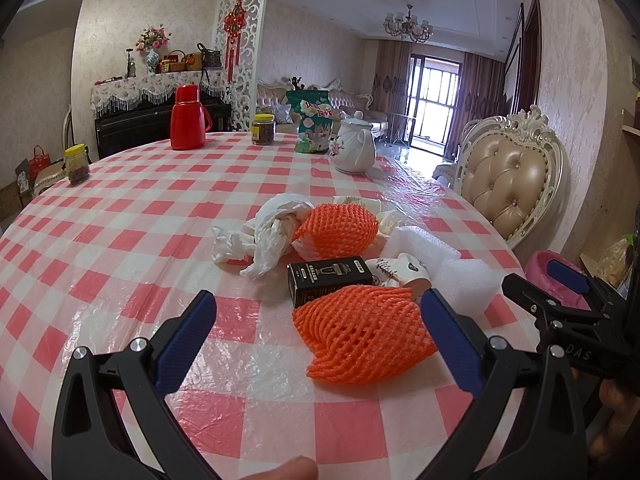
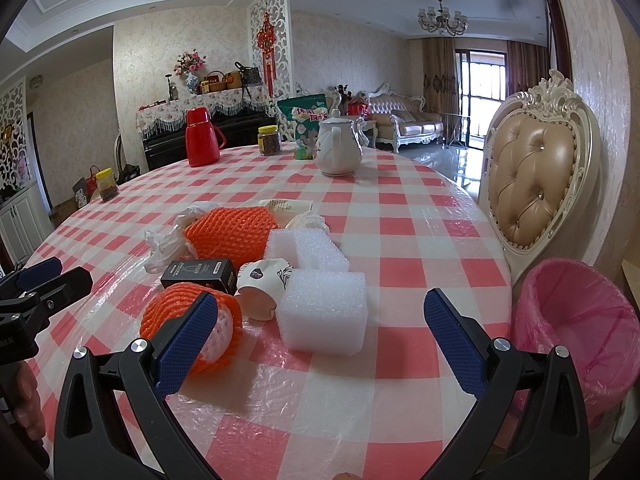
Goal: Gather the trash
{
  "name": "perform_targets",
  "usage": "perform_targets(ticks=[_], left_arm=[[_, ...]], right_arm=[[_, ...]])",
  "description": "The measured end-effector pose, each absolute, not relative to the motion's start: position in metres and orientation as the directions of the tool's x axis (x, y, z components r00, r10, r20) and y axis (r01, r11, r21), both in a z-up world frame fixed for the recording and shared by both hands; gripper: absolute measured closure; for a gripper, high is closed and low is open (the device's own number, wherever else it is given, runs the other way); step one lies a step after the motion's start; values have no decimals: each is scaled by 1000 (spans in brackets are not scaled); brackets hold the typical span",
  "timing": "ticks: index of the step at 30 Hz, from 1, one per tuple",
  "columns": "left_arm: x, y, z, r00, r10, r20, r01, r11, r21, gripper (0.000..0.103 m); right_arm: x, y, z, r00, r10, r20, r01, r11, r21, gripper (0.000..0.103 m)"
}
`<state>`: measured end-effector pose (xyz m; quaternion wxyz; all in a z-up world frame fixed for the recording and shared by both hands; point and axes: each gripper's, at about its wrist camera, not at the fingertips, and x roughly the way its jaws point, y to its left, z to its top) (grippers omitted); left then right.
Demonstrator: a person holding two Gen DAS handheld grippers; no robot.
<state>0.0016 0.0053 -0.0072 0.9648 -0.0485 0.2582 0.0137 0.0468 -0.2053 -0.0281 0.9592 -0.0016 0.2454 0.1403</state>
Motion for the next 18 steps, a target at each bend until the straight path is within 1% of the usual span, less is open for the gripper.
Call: perform_targets(ticks=[10,14,18], left_arm=[[2,3,-11,861,3,-508,-54,995,-86,4],[5,1,-15,853,0,-522,-53,995,-88,4],[13,0,-19,836,-17,-549,-44,994,-98,4]], right_arm=[[50,-207,-33,837,269,-476,-267,961,74,6],[54,-210,-37,833,258,-490,-253,964,78,6],[62,-218,-43,819,255,-514,-231,967,111,6]])
